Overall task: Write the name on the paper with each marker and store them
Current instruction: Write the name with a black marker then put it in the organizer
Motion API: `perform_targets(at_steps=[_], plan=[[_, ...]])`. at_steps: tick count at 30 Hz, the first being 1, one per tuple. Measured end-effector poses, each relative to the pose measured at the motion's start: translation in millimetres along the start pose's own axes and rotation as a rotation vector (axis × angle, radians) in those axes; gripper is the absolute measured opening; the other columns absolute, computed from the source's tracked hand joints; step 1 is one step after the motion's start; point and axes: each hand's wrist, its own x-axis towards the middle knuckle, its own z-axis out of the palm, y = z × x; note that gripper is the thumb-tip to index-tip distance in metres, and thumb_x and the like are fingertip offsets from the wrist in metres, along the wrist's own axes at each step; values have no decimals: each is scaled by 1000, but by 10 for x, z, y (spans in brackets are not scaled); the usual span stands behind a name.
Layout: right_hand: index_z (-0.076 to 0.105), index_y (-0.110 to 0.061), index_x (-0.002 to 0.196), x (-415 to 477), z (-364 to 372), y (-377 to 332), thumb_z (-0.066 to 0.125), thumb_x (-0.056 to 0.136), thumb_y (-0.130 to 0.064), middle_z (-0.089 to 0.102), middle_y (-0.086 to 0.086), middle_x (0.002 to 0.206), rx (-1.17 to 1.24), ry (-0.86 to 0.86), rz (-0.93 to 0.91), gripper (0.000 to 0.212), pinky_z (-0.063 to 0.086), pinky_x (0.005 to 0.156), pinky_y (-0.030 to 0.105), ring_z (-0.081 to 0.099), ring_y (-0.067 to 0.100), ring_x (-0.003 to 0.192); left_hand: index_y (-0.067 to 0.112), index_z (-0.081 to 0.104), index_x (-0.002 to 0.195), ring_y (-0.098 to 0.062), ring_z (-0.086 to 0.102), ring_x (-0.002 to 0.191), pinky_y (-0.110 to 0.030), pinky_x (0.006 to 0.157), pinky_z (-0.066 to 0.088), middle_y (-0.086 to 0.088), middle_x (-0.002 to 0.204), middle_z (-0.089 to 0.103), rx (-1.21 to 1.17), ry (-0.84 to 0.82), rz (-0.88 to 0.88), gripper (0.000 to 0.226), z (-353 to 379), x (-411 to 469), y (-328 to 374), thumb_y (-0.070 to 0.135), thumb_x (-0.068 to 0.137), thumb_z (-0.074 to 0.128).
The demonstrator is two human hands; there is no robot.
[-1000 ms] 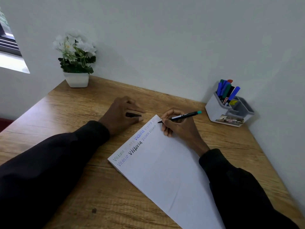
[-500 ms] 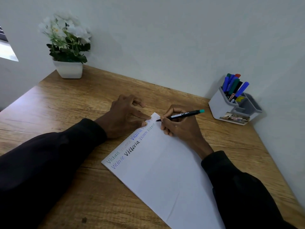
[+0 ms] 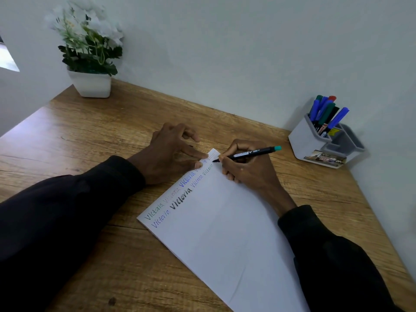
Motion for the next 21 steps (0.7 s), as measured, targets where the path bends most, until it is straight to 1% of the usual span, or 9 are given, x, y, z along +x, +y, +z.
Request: perform_targets(at_steps=[2, 4, 6, 8, 10, 14, 16, 18, 21], plan=[[69, -6, 70, 2, 2, -9, 67, 88, 12, 67, 9, 58, -10, -2, 3, 26, 43, 41, 18, 60, 13, 44, 49, 63, 104, -8, 30, 123, -42, 107, 27, 11, 131, 47, 40, -26, -6, 25, 14, 9, -36, 41, 82, 73], [68, -5, 69, 7, 4, -10, 66, 86, 14, 66, 8, 57, -24, 5, 10, 25, 42, 40, 17, 59, 12, 43, 44, 68, 107, -10, 30, 124, -44, 108, 26, 12, 131, 46, 66, -46, -9, 24, 29, 15, -53, 42, 83, 71], [66, -3, 67, 11, 1, -7, 66, 84, 14, 66, 10, 57, -38, 24, 20, 24, 42, 40, 18, 59, 12, 42, 48, 63, 104, -11, 31, 124, -42, 109, 25, 12, 131, 47, 35, -37, -18, 25, 21, 12, -41, 40, 83, 72], [65, 4, 69, 6, -2, -9, 66, 83, 14, 65, 15, 58, -45, 34, 21, 17, 41, 39, 18, 59, 14, 41, 52, 56, 102, -11, 32, 125, -42, 109, 24, 12, 131, 47, 16, -33, -14, 28, 16, 7, -31, 40, 82, 73], [65, 7, 71, -3, 1, -9, 67, 84, 13, 65, 18, 58, -34, 37, 17, 15, 41, 40, 19, 58, 15, 41, 54, 55, 101, -11, 32, 125, -42, 109, 24, 13, 131, 47, 32, -32, -2, 28, 18, 8, -28, 41, 83, 72], [67, -7, 69, -10, 12, -3, 69, 90, 9, 66, 13, 59, -24, 32, -1, 27, 43, 41, 18, 59, 15, 43, 53, 51, 100, -10, 32, 125, -39, 107, 24, 12, 130, 47, 25, -24, -7, 32, 18, 14, -35, 39, 82, 73], [67, -9, 69, -12, 8, -1, 69, 91, 8, 66, 14, 59, -29, 31, -8, 28, 42, 42, 18, 59, 16, 43, 51, 57, 102, -9, 31, 124, -39, 107, 24, 14, 130, 46, 44, -29, -2, 26, 29, 17, -57, 42, 82, 72], [67, -5, 70, -11, 2, 4, 68, 91, 8, 67, 16, 59, -21, 36, -4, 24, 42, 42, 19, 58, 18, 43, 47, 66, 105, -8, 30, 123, -38, 106, 23, 15, 129, 45, 69, -35, 6, 24, 42, 21, -89, 44, 82, 71], [67, -3, 71, -10, 2, 5, 68, 91, 8, 67, 16, 60, -22, 45, -1, 22, 42, 42, 20, 59, 20, 43, 44, 68, 108, -9, 30, 124, -37, 106, 22, 15, 130, 45, 64, -35, 0, 25, 38, 19, -87, 43, 83, 71]])
